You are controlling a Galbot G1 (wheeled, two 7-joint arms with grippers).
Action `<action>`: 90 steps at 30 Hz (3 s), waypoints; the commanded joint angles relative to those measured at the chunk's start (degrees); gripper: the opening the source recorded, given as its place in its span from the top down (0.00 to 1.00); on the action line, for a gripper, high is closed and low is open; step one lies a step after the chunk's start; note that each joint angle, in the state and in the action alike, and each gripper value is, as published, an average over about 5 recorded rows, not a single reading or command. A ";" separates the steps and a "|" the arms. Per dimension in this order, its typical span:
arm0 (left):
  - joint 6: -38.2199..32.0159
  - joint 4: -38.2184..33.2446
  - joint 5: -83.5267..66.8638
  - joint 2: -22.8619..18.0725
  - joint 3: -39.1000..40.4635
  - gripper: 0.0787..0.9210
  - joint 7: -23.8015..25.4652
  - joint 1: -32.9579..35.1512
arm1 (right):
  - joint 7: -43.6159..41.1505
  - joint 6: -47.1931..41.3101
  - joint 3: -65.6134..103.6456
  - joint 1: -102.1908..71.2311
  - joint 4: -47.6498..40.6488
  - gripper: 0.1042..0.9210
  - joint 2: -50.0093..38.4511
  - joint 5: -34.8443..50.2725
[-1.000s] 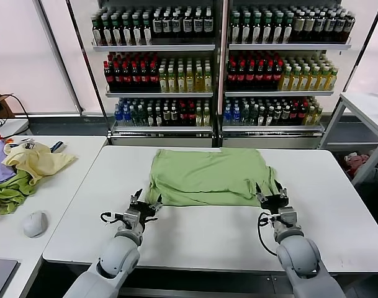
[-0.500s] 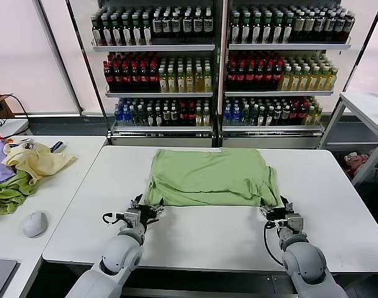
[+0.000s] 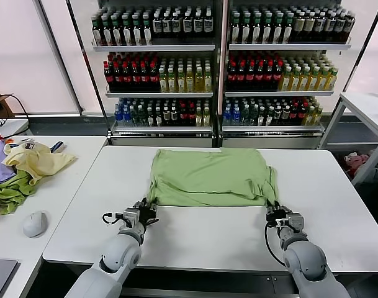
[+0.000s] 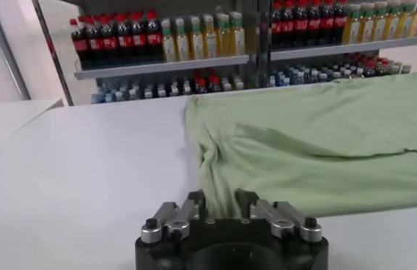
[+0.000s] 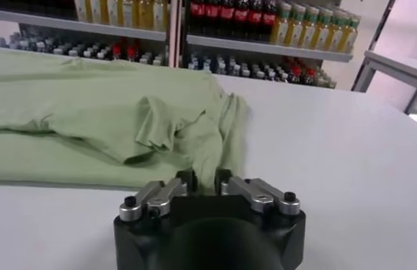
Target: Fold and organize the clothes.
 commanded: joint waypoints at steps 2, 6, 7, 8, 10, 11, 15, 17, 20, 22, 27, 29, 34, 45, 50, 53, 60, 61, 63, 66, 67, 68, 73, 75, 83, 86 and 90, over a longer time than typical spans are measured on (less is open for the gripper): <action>-0.50 -3.52 -0.88 0.31 -0.60 0.84 0.49 2.40 | -0.15 -0.23 0.68 -1.87 2.58 0.95 -0.47 1.22; -1.30 -10.07 -1.07 1.45 -1.67 0.95 1.91 7.08 | -0.33 -0.32 2.73 -6.00 7.71 0.96 -0.96 1.13; -1.50 -11.74 -1.09 1.72 -1.98 0.97 2.31 8.49 | -0.39 -0.37 3.29 -7.18 9.04 0.96 -1.01 1.04; -1.67 -13.62 -1.08 1.94 -2.42 0.97 2.74 10.17 | -0.46 -0.41 3.89 -8.59 10.57 0.96 -1.01 0.91; -1.86 -17.02 -1.00 2.30 -3.46 0.97 3.43 13.44 | -0.53 -0.50 4.91 -11.38 13.65 0.96 -0.91 0.55; -1.82 -18.70 -0.94 2.40 -4.10 0.97 3.61 15.22 | -0.56 -0.53 5.40 -12.89 15.15 0.96 -0.78 0.29; -1.56 -24.87 -0.32 2.49 -6.29 0.97 4.12 22.92 | -0.75 -0.49 7.24 -18.84 20.23 0.96 -0.14 -1.24; -1.43 -27.00 0.12 2.33 -7.23 0.97 4.33 26.31 | -0.90 -0.38 8.10 -21.65 22.18 0.96 0.09 -2.16; -1.32 -29.19 0.84 2.20 -8.80 0.97 4.61 30.68 | -1.04 -0.18 9.49 -25.81 24.94 0.96 0.40 -3.15; -1.28 -30.06 1.34 2.30 -9.90 0.97 4.87 32.72 | -1.20 0.13 10.32 -28.48 26.60 0.96 0.65 -3.73; -0.52 -31.38 2.13 2.81 -12.26 0.97 5.62 35.89 | -1.69 1.41 11.36 -33.89 29.17 0.96 1.46 -5.68; 0.04 -31.80 2.81 3.14 -12.88 0.97 6.03 36.95 | -1.68 1.73 11.57 -35.57 29.79 0.96 1.83 -6.27; 1.97 -32.55 4.38 3.91 -13.87 0.97 7.02 38.61 | -1.41 1.22 11.78 -37.93 30.96 0.96 2.55 -7.83; -0.06 -32.77 2.83 5.05 -17.66 0.78 6.82 33.70 | -1.56 2.40 12.78 -31.55 33.55 0.68 1.30 -6.98; -3.82 -26.51 -1.12 5.28 -16.23 0.62 4.49 23.71 | -0.77 -0.01 9.09 -17.70 26.74 0.50 1.08 -6.29; -4.03 -19.96 -3.39 5.05 -13.72 0.51 2.69 14.69 | -0.34 -1.18 5.59 -8.54 20.97 0.40 0.93 -5.43; -2.44 -6.37 -4.25 4.19 -4.55 0.27 0.81 -2.06 | 0.09 -3.15 -5.10 13.20 3.45 0.17 -0.17 -0.43; -2.37 -4.34 -3.78 3.91 -3.32 0.24 0.75 -3.80 | 0.06 -3.37 -6.37 15.82 1.29 0.15 -0.03 0.10; -2.37 -0.66 -2.71 3.35 -1.19 0.17 0.75 -6.84 | -0.05 -3.91 -8.60 20.21 -2.73 0.13 0.34 1.19; -2.31 4.31 -1.69 2.45 0.99 0.13 0.64 -10.72 | -0.23 -4.70 -11.32 25.52 -9.00 0.12 1.12 2.61; -2.24 5.81 -1.70 2.12 1.50 0.12 0.60 -11.79 | -0.27 -4.81 -12.02 26.96 -11.08 0.12 1.41 2.76; -2.14 7.20 -1.98 1.82 1.93 0.12 0.62 -12.84 | -0.28 -4.88 -12.68 28.61 -13.44 0.12 1.81 2.70; -1.78 13.68 -5.16 -0.07 3.49 0.12 0.88 -17.19 | -0.04 -4.85 -14.77 36.58 -24.37 0.12 4.59 2.08; -1.71 16.40 -5.78 -1.07 3.95 0.12 0.93 -18.67 | -0.19 -4.67 -15.45 39.23 -28.26 0.12 5.82 1.95; -0.01 23.11 -4.85 -3.36 5.37 0.12 1.82 -21.62 | -1.13 -4.68 -17.01 46.71 -43.01 0.12 10.01 -0.50; 0.47 23.43 -4.85 -3.32 5.44 0.12 1.98 -21.46 | -1.36 -5.04 -17.46 47.67 -46.22 0.12 11.02 -1.88; 1.27 23.02 -5.40 -2.97 5.48 0.12 1.98 -20.98 | -1.76 -4.91 -16.88 48.19 -49.68 0.12 12.49 -3.90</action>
